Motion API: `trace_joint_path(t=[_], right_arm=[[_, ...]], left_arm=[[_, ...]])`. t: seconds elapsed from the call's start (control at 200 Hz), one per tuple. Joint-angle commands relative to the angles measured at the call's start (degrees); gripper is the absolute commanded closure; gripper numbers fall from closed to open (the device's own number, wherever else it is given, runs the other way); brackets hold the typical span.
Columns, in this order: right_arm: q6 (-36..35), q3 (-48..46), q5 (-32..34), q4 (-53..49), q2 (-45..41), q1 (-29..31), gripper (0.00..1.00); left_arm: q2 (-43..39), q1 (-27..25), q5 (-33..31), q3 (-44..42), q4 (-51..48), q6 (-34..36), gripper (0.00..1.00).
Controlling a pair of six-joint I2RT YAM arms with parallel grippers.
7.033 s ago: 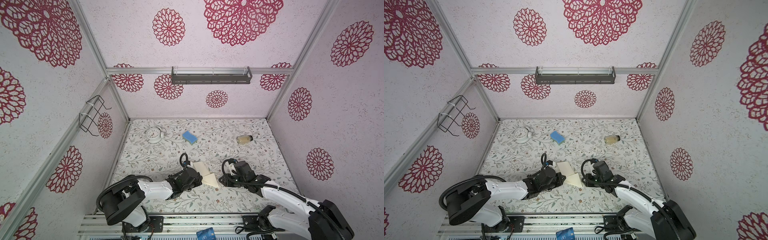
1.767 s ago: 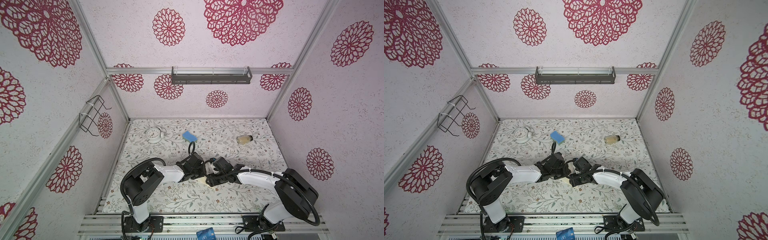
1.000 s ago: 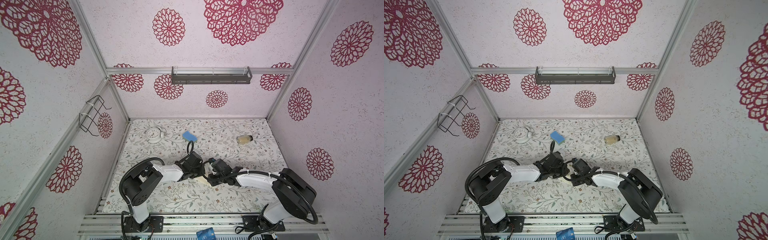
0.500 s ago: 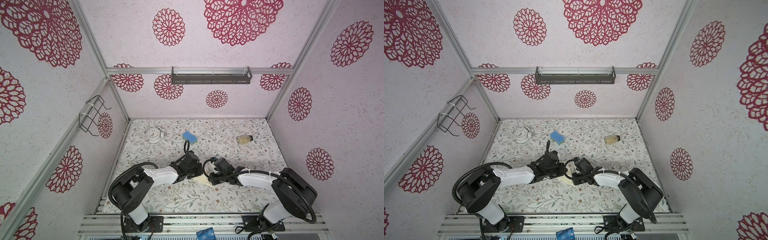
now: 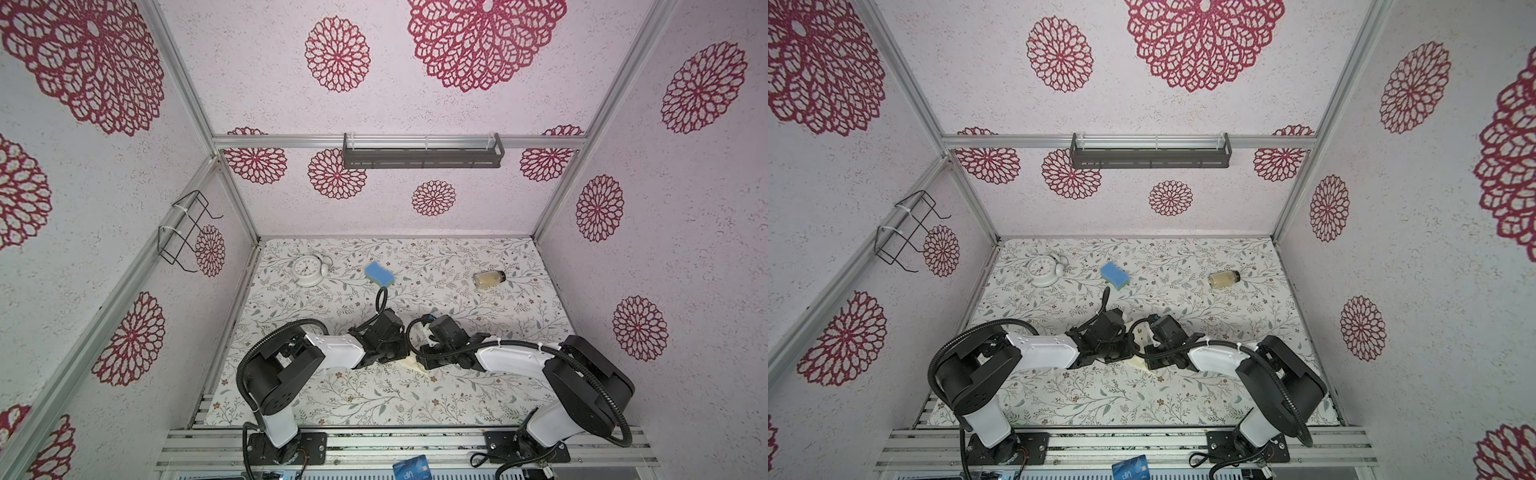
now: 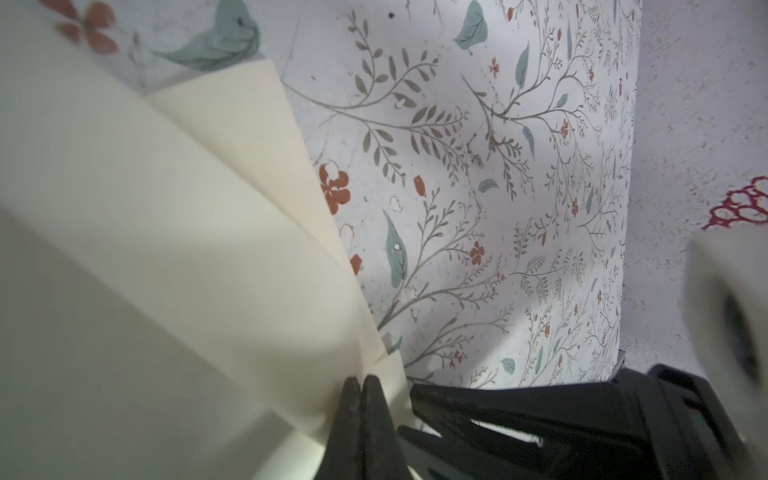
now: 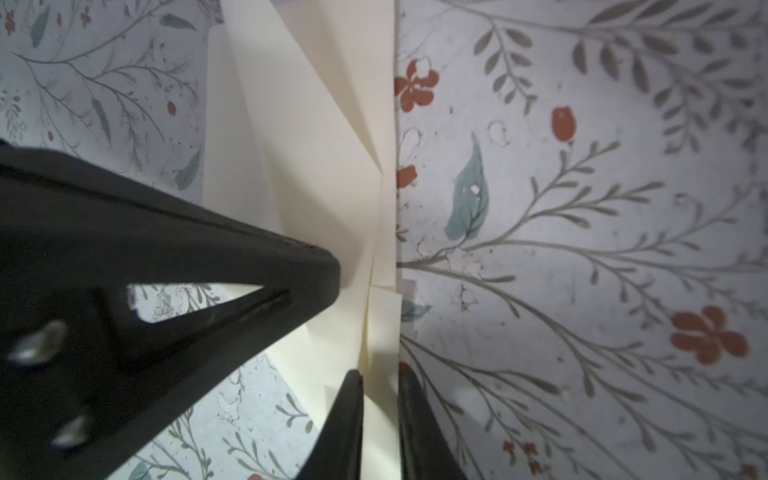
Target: Fold a paper plane with a square sheet of paper (fold left side to right side)
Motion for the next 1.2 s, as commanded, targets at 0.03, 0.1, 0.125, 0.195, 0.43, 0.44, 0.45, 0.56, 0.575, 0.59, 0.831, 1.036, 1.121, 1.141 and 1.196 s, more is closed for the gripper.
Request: trace_joint_path(t=[0.03, 0.1, 0.125, 0.195, 0.43, 0.44, 0.45, 0.56, 0.575, 0.59, 0.831, 1.036, 1.121, 1.141, 1.196], right_arm=[[1.8, -1.1, -1.7, -4.8, -2.1, -0.5, 0.79], [2.0, -1.1, -2.0, -5.1, -3.9, -0.5, 0.75], [2.1, -1.1, -2.1, -5.3, -4.5, -0.5, 0.72], [2.1, -1.1, -2.5, -5.5, -5.7, -0.5, 0.63], [0.7, 0.1, -1.6, -6.7, -5.0, 0.4, 0.47], [0.6, 0.2, -1.5, -6.8, -4.8, 0.4, 0.47], [0.5, 0.4, -1.3, -6.9, -4.7, 0.5, 0.47], [-0.3, 1.0, 0.7, -7.2, -3.2, 1.6, 0.46], [-0.3, 1.0, 1.1, -7.3, -3.1, 1.8, 0.46], [-0.4, 1.1, 1.4, -7.4, -3.0, 1.9, 0.46], [-2.2, 2.6, 5.4, -8.7, -1.4, 4.5, 0.46], [-3.6, 3.6, 12.2, -11.2, 0.7, 7.4, 0.48], [-3.6, 3.6, 14.2, -11.5, 1.8, 8.6, 0.50], [-3.6, 3.6, 14.6, -11.5, 2.0, 8.7, 0.50], [-3.5, 3.4, 15.1, -11.3, 2.5, 9.1, 0.52]], left_arm=[[1.2, -0.2, -1.0, 0.9, 1.4, -0.1, 1.00], [1.0, -0.2, -1.2, 0.9, 1.5, -0.3, 1.00], [1.0, -0.2, -1.2, 0.9, 1.5, -0.3, 1.00], [1.0, -0.2, -1.2, 1.1, 1.4, -0.3, 1.00], [1.1, -0.2, -1.3, 1.4, 1.3, -0.5, 1.00], [1.0, -0.2, -1.3, 1.5, 1.3, -0.5, 1.00], [1.1, -0.2, -1.3, 1.5, 1.3, -0.6, 1.00], [0.9, -0.2, -1.3, 1.6, 1.0, -0.6, 1.00], [1.0, -0.2, -1.3, 1.6, 1.0, -0.6, 1.00], [1.0, -0.2, -1.3, 1.6, 1.0, -0.5, 1.00], [1.0, -0.1, -1.4, 1.6, 0.7, -0.6, 1.00], [0.9, -0.1, -1.5, 1.8, 0.7, -0.9, 1.00], [0.9, 0.0, -1.3, 2.1, 0.7, -1.0, 1.00], [0.8, 0.1, -1.3, 2.2, 0.6, -1.0, 1.00], [0.7, 0.2, -1.2, 2.3, 0.5, -1.0, 1.00]])
